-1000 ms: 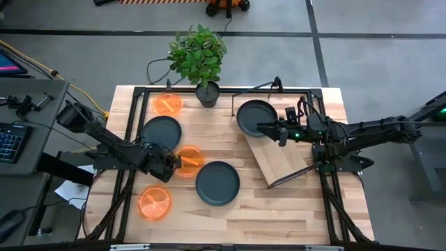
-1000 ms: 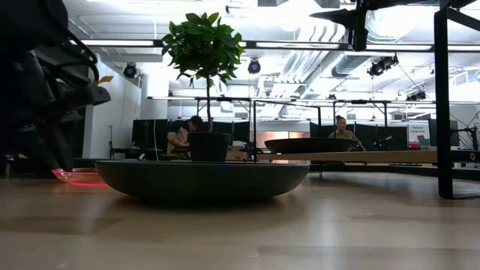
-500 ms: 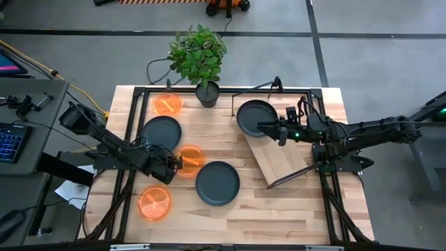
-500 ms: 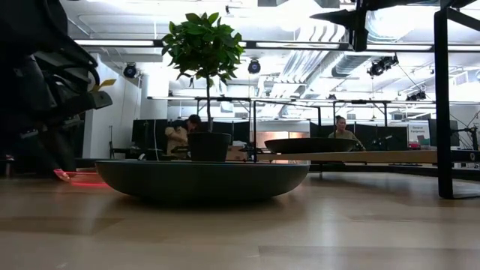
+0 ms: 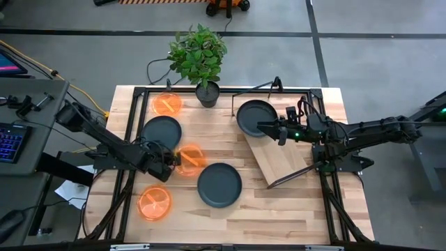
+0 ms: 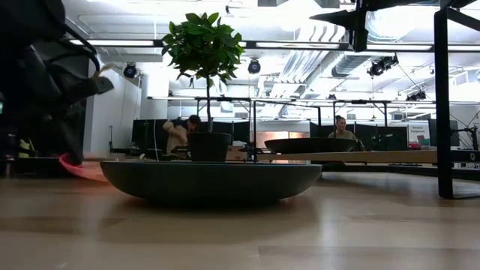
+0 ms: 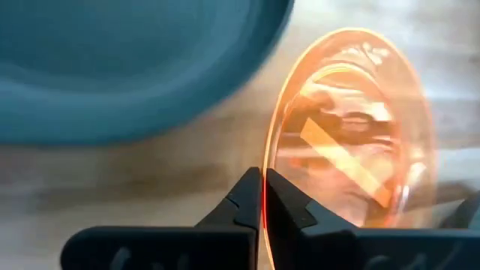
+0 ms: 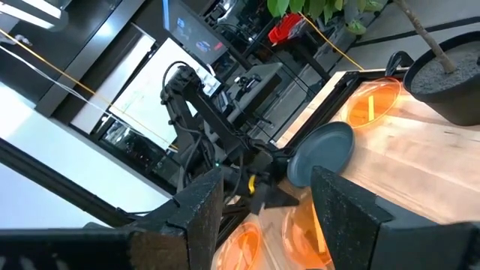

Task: Place and stack plates onto a shelf
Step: Put the right orange plate on the shelf

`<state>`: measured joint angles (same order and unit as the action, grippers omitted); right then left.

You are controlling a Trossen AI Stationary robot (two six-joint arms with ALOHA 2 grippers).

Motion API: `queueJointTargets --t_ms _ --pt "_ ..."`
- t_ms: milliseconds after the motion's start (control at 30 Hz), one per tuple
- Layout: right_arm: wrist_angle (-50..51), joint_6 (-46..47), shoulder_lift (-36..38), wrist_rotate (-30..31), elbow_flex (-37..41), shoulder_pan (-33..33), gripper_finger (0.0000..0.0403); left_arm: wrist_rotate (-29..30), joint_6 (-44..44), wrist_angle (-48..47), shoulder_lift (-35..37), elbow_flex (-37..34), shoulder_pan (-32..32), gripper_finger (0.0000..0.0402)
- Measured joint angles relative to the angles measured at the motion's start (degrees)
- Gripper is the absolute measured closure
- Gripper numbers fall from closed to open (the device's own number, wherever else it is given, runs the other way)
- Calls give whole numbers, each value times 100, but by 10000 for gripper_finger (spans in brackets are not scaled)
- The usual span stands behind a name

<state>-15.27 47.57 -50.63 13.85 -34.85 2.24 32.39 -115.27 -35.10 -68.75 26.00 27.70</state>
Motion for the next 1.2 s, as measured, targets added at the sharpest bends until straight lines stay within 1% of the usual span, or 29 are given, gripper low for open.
queueJointTargets --t_ms 167,300,367,433,567,700,800,967,1100,1200 --pt "-2 15 2 0 0 0 217 237 119 -624 821 0 -116 401" --pt "-37 44 2 0 0 0 217 526 663 -638 1545 77 -332 401" --pt "-107 134 2 24 0 0 217 620 1160 -561 1815 269 -514 401" --pt "-265 140 2 116 0 0 217 636 1834 -436 1995 497 -748 401" --pt "-744 -69 2 376 0 0 217 494 3295 6 1962 1077 -1326 401" --pt "-1400 -451 2 621 0 0 217 167 4557 664 1512 1633 -1897 401" --pt "-1883 -795 2 794 0 0 217 -213 5360 1240 919 2048 -2238 401" --pt "-2509 -1311 15 966 -2 -56 217 -1034 6301 2035 -389 2751 -2551 401" --pt "-2656 -1359 61 970 -2 -220 217 -1692 6850 2668 -1520 3429 -2621 401" --pt "-2655 -1314 99 971 -2 -334 217 -1958 7223 2865 -2328 4038 -2621 401"
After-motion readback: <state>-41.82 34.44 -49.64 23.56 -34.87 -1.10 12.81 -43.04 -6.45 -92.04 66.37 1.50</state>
